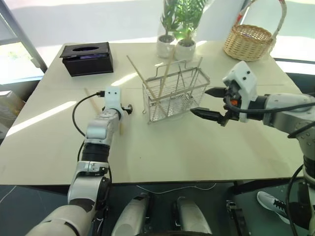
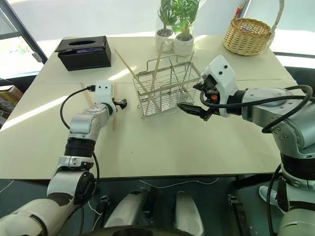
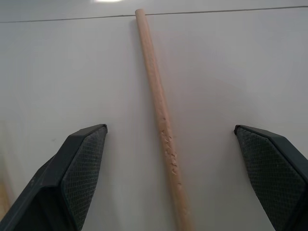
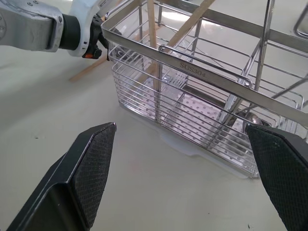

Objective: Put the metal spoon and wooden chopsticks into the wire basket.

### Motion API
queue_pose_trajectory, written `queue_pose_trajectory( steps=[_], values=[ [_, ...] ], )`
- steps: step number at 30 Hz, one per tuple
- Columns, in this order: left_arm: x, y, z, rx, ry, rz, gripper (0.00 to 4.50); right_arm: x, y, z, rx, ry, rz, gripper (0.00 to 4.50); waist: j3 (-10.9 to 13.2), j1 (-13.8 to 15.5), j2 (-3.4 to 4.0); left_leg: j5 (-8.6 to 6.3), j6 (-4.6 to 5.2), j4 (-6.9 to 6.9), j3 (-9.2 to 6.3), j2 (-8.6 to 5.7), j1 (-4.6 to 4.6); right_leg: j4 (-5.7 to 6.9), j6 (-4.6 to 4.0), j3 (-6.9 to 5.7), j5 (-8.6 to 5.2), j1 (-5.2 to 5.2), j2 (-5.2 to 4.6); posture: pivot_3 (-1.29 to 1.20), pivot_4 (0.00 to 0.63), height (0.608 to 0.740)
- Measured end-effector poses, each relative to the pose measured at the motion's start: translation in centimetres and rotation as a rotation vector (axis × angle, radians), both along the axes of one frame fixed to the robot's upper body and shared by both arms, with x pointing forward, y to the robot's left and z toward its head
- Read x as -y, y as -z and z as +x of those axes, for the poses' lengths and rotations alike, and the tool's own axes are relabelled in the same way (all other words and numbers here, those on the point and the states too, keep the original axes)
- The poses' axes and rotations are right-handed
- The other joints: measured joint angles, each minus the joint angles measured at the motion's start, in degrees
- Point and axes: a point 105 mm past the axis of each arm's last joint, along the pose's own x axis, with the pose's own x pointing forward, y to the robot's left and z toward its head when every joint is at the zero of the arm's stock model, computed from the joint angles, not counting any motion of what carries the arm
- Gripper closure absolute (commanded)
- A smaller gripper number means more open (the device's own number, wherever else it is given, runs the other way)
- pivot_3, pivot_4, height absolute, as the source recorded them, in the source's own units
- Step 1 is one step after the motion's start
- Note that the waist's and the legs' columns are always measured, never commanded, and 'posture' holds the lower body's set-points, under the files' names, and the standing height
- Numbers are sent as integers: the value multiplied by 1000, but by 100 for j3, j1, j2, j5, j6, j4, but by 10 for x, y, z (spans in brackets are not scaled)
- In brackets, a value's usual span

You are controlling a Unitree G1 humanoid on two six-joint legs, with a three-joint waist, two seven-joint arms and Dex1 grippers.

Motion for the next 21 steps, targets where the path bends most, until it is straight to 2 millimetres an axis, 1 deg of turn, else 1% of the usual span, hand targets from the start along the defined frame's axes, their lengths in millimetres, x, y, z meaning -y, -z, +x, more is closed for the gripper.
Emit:
queue_pose_trajectory(
  steps=[9, 21],
  values=[
    [-9, -9, -8, -141, -64, -30, 0, 0, -1, 3, 17, 5, 10, 50, 1, 10, -1, -4, 5, -4, 4, 1, -3, 0, -2, 2, 2, -9, 0, 0, 150, 740],
    [-9, -8, -9, -155, -82, -67, 0, -2, 1, 4, 19, 9, 21, 50, 0, 58, 0, -5, 5, -2, 8, 1, -2, 1, -2, 3, 5, -8, 0, 0, 150, 740]
  ],
)
